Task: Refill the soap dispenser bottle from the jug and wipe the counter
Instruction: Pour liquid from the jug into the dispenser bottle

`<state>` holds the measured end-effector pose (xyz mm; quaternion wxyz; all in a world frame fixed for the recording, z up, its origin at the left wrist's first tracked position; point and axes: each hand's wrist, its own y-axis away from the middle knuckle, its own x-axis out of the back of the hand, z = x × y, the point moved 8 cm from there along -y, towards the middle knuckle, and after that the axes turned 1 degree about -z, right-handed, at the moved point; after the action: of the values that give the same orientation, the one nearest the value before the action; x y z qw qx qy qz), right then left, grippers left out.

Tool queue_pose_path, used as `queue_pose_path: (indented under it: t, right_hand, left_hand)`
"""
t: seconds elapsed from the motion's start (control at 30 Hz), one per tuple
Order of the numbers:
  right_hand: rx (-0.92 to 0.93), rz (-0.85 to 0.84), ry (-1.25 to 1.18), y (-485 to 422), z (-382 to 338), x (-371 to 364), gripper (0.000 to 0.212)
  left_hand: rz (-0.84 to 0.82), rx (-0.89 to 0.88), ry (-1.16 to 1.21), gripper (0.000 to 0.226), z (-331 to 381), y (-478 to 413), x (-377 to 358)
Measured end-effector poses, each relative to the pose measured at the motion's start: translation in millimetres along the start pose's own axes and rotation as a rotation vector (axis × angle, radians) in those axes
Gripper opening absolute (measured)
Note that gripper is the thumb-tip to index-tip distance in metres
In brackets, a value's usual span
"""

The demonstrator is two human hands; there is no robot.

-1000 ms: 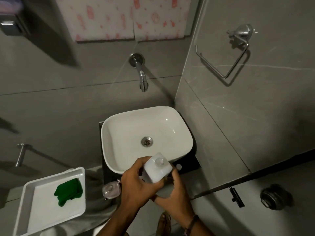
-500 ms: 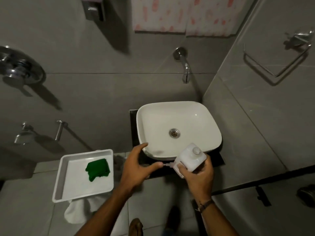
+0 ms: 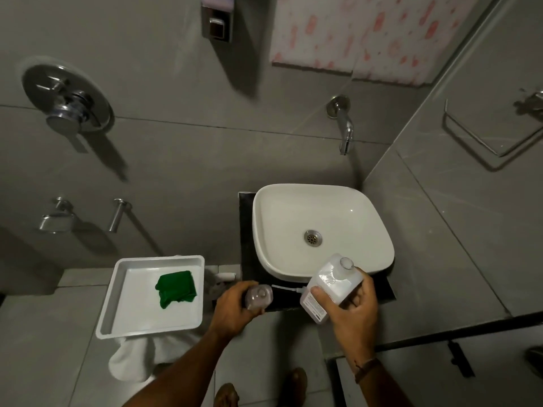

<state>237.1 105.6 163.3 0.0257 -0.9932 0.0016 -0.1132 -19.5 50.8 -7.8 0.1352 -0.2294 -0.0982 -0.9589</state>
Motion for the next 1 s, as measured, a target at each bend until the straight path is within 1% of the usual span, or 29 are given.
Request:
queue_pose_path:
  t: [0.13,0.23,0.3,0.43,0.57,0.67,0.87,1.0]
  right_hand:
    - [0.093,-0.039,0.076,-10,-29,-7,0.078]
    - [0.188,-0.077,0.128,-24,-72,-17,0.077]
    - [0.269,-0.107,0.184,-34,-106,-24,0.077]
    - [0.422,-0.167,0.320,-53,-176,-41,0.077]
    - [0.576,-0.205,0.462,-64,-231,-56,0.078]
    - [0.716,-0.210,0.540,-66,-264,-66,0.074]
    - [0.875,-0.210,0.719,-68,-297,-81,0.071]
    - [0.943,-0.231,0.754,-67,-305,-88,0.073]
  left_hand:
    - [0.133,-0.056,0.147,0.055,27,9,32]
    - [0.217,-0.120,0.271,0.059,73,7,72]
    - [0.255,-0.188,0.298,0.063,113,6,102]
    - [0.307,-0.295,0.296,0.064,178,8,154]
    - [0.357,-0.346,0.270,0.068,216,12,187]
    - [0.404,-0.378,0.241,0.066,233,15,206]
    - [0.437,-0.377,0.208,0.067,247,14,219]
    - [0.441,-0.382,0.179,0.067,255,14,222]
